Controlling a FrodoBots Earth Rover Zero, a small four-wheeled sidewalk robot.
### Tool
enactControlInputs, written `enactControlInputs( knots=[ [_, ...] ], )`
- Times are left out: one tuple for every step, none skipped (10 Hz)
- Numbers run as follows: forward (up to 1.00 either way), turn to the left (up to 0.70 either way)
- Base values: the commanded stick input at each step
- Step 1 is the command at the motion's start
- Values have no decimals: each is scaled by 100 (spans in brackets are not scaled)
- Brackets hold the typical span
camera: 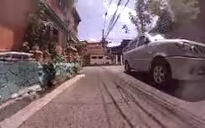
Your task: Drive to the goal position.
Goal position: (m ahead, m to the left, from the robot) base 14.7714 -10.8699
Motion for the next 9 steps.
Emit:
enactControlInputs(
  knots=[
    [70,8],
    [70,8],
    [70,-13],
    [70,-27],
    [70,-27],
    [70,-27],
    [70,-27],
    [70,-27],
    [70,-27]
  ],
)
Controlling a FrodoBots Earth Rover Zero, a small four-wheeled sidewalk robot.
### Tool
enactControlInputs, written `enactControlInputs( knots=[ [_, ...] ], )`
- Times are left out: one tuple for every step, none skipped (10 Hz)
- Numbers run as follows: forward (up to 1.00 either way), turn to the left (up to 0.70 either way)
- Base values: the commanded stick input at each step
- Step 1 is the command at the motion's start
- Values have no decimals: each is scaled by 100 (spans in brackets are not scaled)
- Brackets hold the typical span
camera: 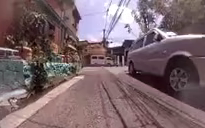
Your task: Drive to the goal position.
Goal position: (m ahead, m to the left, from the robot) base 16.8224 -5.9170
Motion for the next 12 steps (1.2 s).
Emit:
enactControlInputs(
  knots=[
    [70,-8],
    [70,4],
    [70,8],
    [70,8],
    [70,6],
    [70,-12],
    [70,-27],
    [70,-27],
    [70,8],
    [70,8],
    [70,8],
    [70,8]
  ],
)
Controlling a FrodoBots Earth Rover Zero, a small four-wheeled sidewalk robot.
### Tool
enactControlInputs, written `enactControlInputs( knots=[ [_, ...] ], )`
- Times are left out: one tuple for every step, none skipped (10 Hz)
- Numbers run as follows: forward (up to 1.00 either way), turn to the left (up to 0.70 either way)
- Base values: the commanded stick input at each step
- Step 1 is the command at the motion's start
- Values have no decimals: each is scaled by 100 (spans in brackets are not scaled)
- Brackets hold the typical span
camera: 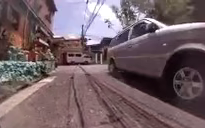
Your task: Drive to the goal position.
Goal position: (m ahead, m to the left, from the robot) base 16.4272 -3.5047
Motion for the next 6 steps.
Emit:
enactControlInputs(
  knots=[
    [70,8],
    [70,-9],
    [70,-27],
    [70,-21],
    [70,6],
    [70,8]
  ],
)
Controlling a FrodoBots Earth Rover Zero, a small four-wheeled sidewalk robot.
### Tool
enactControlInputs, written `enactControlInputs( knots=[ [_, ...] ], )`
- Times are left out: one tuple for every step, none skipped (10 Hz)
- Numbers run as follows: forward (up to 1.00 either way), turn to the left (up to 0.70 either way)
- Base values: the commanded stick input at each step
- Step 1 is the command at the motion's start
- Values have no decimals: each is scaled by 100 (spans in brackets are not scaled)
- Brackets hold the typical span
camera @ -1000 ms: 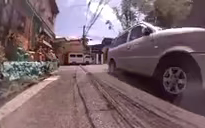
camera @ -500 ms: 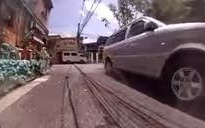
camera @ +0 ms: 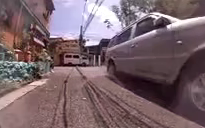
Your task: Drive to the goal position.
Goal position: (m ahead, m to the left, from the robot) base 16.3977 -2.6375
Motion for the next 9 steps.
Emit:
enactControlInputs(
  knots=[
    [70,8],
    [70,8],
    [70,8],
    [70,8],
    [70,8],
    [70,8],
    [70,8],
    [70,8],
    [70,14]
  ],
)
